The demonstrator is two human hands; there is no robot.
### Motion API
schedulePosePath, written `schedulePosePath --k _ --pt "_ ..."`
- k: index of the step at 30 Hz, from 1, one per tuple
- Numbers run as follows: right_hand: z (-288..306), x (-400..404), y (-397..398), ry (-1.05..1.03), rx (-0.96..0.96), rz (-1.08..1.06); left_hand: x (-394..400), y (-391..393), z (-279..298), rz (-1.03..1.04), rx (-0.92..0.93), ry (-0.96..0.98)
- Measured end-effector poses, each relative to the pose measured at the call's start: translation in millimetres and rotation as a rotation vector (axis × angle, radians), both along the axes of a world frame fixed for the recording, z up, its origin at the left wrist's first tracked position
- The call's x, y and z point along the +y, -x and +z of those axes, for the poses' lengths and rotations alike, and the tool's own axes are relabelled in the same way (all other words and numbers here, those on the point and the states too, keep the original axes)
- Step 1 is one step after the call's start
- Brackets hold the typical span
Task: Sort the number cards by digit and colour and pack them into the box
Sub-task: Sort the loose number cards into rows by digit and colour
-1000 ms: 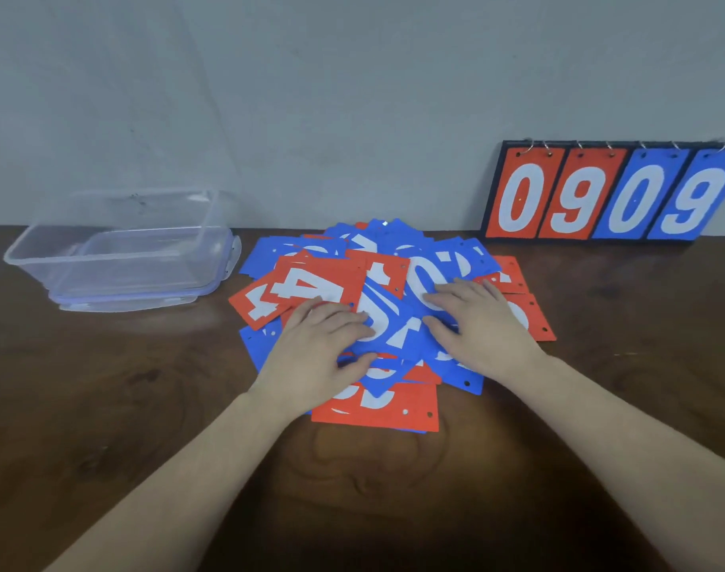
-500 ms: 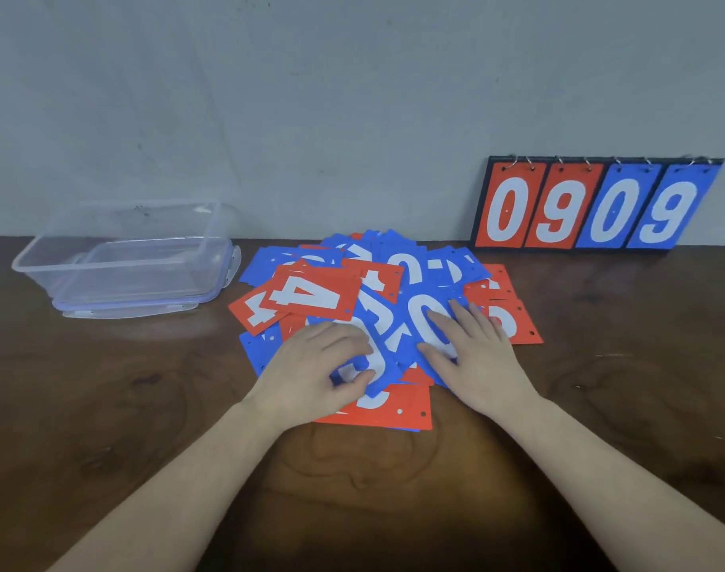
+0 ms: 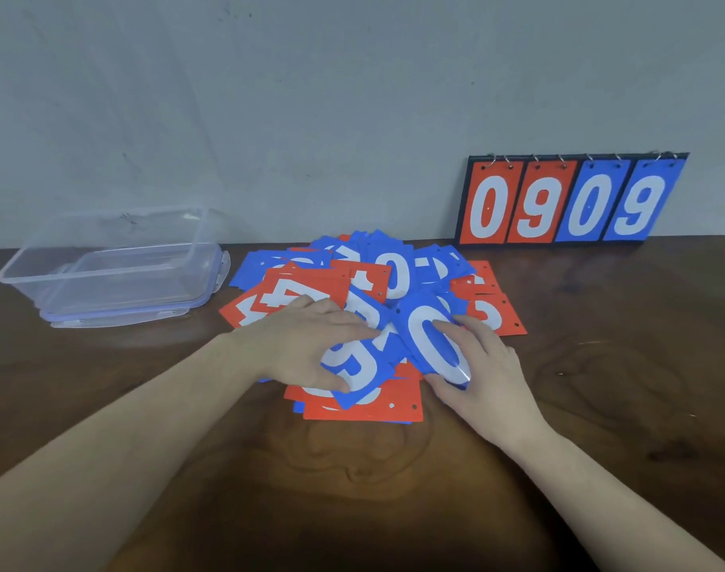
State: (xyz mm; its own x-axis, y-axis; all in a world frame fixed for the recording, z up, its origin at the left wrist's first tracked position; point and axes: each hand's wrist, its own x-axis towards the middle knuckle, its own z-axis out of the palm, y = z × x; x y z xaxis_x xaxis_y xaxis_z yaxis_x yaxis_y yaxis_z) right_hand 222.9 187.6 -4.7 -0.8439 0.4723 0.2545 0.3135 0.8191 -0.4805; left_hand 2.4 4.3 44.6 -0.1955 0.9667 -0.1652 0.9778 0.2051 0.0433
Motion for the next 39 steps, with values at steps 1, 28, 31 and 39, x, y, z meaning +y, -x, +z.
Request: schedulePosePath --k 1,28,31,39 --pt "1 -1 -2 0.033 -0.004 -0.019 2 1 1 -0.002 0.005 0.005" --pt "22 -82 -28 0.725 0.181 -0.048 -87 -29 16 0.888 -1.165 -0.943" --pt "27 -96 -12 0.709 0.126 0.019 -108 -33 10 1.048 -1.28 -1.063" --pt "25 -130 24 0.734 0.038 0.152 -187 -29 4 0.991 -0.942 -0.83"
